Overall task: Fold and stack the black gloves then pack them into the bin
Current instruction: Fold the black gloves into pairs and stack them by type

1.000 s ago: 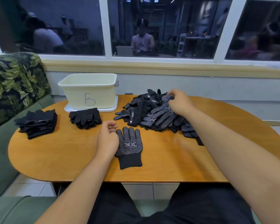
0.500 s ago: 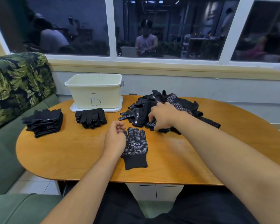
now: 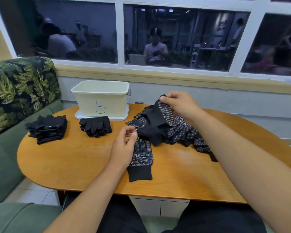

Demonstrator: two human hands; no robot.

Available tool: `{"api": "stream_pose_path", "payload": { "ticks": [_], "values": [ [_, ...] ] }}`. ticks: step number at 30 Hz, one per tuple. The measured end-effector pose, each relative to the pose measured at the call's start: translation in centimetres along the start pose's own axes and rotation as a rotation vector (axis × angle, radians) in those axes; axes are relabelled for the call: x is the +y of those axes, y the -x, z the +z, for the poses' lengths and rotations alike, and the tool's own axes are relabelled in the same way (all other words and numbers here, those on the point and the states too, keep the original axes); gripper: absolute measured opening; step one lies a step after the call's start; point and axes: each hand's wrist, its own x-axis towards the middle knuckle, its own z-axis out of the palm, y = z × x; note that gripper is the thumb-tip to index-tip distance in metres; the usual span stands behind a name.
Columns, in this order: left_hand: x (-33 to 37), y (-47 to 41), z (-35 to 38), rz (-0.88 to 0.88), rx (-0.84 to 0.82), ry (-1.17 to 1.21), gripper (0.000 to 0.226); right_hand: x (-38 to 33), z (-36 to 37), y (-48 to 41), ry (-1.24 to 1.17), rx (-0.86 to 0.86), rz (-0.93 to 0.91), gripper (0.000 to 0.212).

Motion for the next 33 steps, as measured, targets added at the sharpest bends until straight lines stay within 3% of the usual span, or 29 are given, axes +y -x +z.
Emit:
{"api": "stream_pose_path", "payload": {
  "ticks": [6,8,10,14,18,20,23,27,30,33],
  "values": [
    [0.7,0.5,-0.1,0.034,-0.114,0.027,0.036,0.2,2.2,2.8,-0.052,-0.178,0.065,0.016],
    [0.6,0.5,-0.1,0.044,-0.12,0.023,0.029,0.6,3.1,3.3,-0.045,-0.217,0.071,0.018],
    [0.5,0.4,-0.1,0.055,-0.062,0.025,0.012,1.0,3.8,3.5,-0.002,-0.22,0.079,0.022],
    [1.4,-0.2,-0.6,0.071,0.089,-0.014,0.01,1.8,4.2,3.8,0.066,-0.208,0.152,0.035],
    [4.8,-3.1,-1.9,0.149,0.045,-0.115,0.011,1.7,4.0,3.8,0.265,-0.07,0.019,0.038],
    [6.7,-5.2,-2.5,0.157,-0.028,-0.108,0.012,1.2,3.7,3.5,0.221,-0.125,-0.063,0.033],
    [8.8,-7.5,-3.4,0.162,-0.149,-0.115,0.015,0.4,3.8,3.4,0.078,-0.336,-0.111,0.045],
    [9.5,-9.1,-3.9,0.147,-0.298,-0.15,0.013,0.7,5.0,2.7,-0.05,-0.332,-0.131,0.034],
    [9.3,-9.3,-4.1,0.155,-0.279,-0.174,0.013,0.7,5.3,2.1,-0.15,-0.32,-0.105,0.026],
    [8.7,-9.3,-4.0,0.213,-0.211,-0.217,0.013,1.4,4.9,1.7,-0.142,-0.419,-0.081,0.031]
  ]
}}
